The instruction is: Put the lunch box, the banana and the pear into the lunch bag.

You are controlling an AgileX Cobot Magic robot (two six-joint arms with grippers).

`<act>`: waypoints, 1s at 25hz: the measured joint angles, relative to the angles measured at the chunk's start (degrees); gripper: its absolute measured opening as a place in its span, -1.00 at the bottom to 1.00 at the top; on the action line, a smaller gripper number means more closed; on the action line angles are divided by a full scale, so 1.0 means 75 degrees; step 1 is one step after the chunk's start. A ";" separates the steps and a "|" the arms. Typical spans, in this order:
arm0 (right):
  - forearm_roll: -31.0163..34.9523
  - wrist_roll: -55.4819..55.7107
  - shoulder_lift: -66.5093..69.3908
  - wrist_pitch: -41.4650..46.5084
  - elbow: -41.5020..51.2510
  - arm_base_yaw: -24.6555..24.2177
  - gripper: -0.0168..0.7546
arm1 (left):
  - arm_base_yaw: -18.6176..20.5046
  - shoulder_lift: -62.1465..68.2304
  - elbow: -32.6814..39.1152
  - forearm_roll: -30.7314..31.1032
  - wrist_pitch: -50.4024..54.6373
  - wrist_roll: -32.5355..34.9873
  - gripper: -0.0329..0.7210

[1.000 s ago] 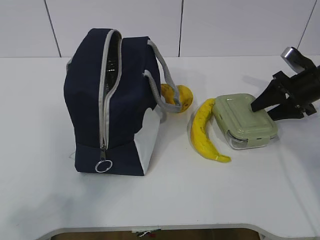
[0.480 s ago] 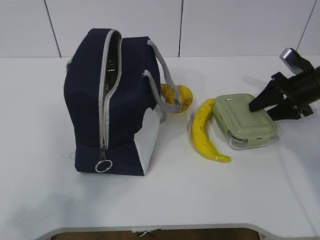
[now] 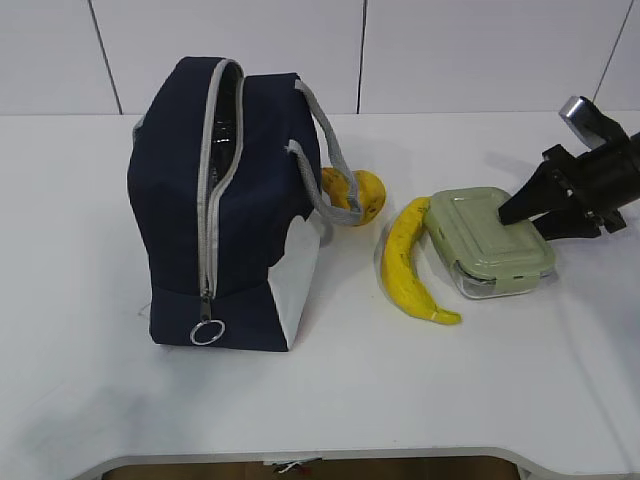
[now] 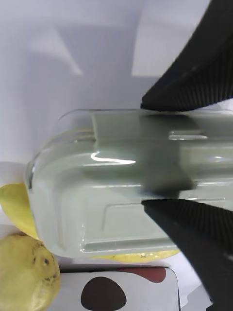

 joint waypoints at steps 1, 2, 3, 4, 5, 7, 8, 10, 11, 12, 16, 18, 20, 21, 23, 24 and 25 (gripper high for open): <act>0.0000 0.0000 0.0000 0.0000 0.0000 0.0000 0.24 | 0.0000 0.0000 0.0000 0.0000 0.0000 0.0000 -0.27; 0.0000 0.0000 0.0000 0.0000 0.0000 0.0000 0.22 | 0.0000 0.0000 0.0000 0.0000 0.0000 0.0000 -0.27; 0.0000 0.0000 0.0000 0.0000 0.0000 0.0000 0.19 | 0.0000 0.0000 0.0000 0.0000 0.0000 0.0000 -0.27; 0.0000 0.0000 0.0000 -0.0013 0.0000 0.0000 0.15 | 0.0000 0.0000 0.0000 0.0000 0.0000 0.0000 -0.27; 0.0000 0.0000 0.0000 -0.0013 0.0000 0.0000 0.11 | 0.0000 0.0000 0.0000 0.0000 0.0000 0.0000 -0.27; 0.0020 0.0000 0.0000 -0.0013 0.0000 0.0000 0.04 | 0.0000 0.0000 0.0000 0.0000 0.0000 0.0000 -0.27; 0.0020 -0.0010 0.0000 -0.0013 0.0000 0.0000 0.02 | 0.0000 0.0000 0.0000 0.0000 0.0000 0.0000 -0.27; 0.0020 -0.0010 0.0000 -0.0013 0.0000 0.0000 -0.01 | 0.0000 0.0000 0.0000 0.0015 0.0000 0.0013 -0.23; 0.0020 -0.0010 0.0000 -0.0013 0.0000 0.0000 -0.02 | 0.0000 0.0000 0.0000 0.0015 0.0000 0.0013 -0.25; 0.0020 0.0004 0.0000 -0.0013 0.0000 0.0000 -0.03 | 0.0000 0.0000 0.0000 0.0015 0.0000 0.0013 -0.25; 0.0020 0.0160 -0.0016 -0.0013 0.0000 0.0000 -0.04 | 0.0000 0.0000 0.0000 0.0015 0.0000 0.0013 -0.26; -0.0095 0.0342 -0.0063 -0.0029 0.0000 0.0000 -0.04 | 0.0000 0.0000 0.0000 0.0015 0.0000 0.0013 -0.26; -0.0235 0.0523 -0.0132 -0.0031 0.0000 0.0000 -0.04 | 0.0000 0.0000 0.0000 0.0015 0.0000 0.0013 -0.26; -0.0323 0.0584 -0.0191 -0.0046 0.0000 0.0000 -0.04 | 0.0000 0.0000 0.0000 0.0015 0.0000 0.0013 -0.26; -0.0483 0.0676 -0.0298 -0.0045 0.0000 0.0000 -0.04 | 0.0000 0.0000 0.0000 0.0015 0.0000 0.0013 -0.26; -0.0545 0.0704 -0.0338 -0.0079 0.0016 0.0000 -0.04 | 0.0000 0.0000 0.0000 0.0015 0.0000 0.0013 -0.26; -0.0545 0.0709 -0.0372 -0.0079 0.0027 0.0000 -0.04 | 0.0000 0.0000 0.0000 0.0015 0.0000 0.0013 -0.26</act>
